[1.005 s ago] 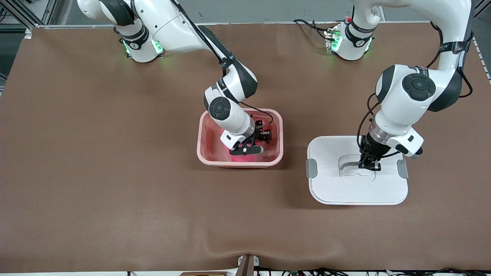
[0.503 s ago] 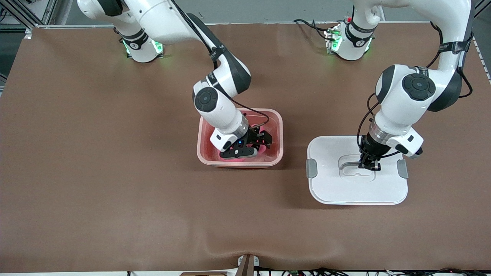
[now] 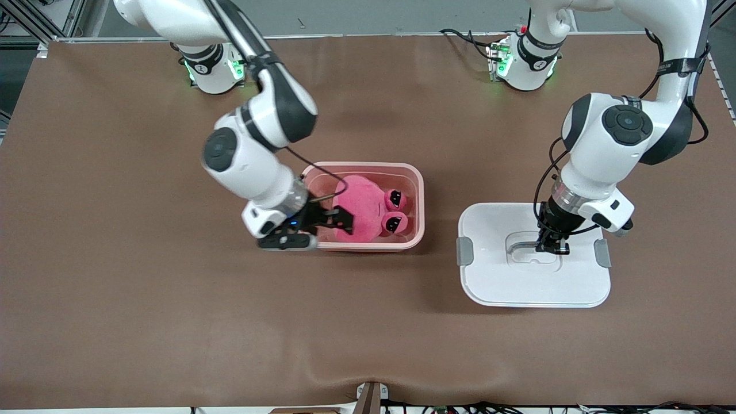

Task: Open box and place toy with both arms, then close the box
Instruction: 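Release the toy and withdraw the right gripper while the left gripper moves the lid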

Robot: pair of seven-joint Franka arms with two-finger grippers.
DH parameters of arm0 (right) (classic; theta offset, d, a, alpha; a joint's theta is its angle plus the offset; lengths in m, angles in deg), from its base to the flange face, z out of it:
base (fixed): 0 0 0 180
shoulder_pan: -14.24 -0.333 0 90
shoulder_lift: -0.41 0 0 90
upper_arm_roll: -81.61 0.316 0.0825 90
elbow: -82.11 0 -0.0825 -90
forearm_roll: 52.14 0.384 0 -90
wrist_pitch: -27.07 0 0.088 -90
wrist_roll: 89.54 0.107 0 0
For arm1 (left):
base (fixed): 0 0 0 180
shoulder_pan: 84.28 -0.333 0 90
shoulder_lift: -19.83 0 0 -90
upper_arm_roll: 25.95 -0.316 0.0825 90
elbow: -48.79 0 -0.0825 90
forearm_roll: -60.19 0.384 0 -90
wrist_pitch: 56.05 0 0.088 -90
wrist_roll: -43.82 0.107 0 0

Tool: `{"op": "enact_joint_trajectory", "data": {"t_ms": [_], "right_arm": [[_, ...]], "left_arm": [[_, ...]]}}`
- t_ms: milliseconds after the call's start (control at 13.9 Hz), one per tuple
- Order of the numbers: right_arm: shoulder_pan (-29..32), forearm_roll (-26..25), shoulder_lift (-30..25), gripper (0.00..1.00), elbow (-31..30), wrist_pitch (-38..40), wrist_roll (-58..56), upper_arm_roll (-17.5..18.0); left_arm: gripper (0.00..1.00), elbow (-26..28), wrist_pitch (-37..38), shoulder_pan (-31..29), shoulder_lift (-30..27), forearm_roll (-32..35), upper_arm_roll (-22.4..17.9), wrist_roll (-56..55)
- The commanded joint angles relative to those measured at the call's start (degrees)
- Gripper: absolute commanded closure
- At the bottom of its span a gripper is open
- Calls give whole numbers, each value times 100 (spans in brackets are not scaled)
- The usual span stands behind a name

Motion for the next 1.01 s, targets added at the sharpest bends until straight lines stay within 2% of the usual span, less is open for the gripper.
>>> {"op": "enact_joint_trajectory", "data": {"t_ms": [0, 215, 359, 574, 646, 790, 934], "right_arm": [[651, -44, -963, 0, -1087, 405, -1263, 121], [1355, -53, -1324, 0, -1114, 1521, -2040, 112], [1733, -114, -1571, 0, -1115, 2093, -2094, 95], [2155, -999, -1983, 0, -1097, 2709, -2146, 94], [2296, -1237, -2124, 0, -1097, 2920, -2147, 94], [2621, -1476, -2370, 0, -1097, 3254, -2147, 86], [2885, -1713, -2590, 0, -1080, 3431, -2147, 86]], "left_arm": [[100, 168, -19, 1, -224, -76, 307, -325], [100, 19, -10, 36, -215, -85, 676, -713], [100, -60, 78, 53, -215, -76, 974, -1159], [100, -210, 87, 114, -136, 3, 1397, -2048], [100, -210, 87, 228, -127, 12, 1424, -2172], [100, -201, 87, 492, -40, 116, 1424, -2409], [100, -227, 87, 729, 48, 659, 1424, -3118]]}}
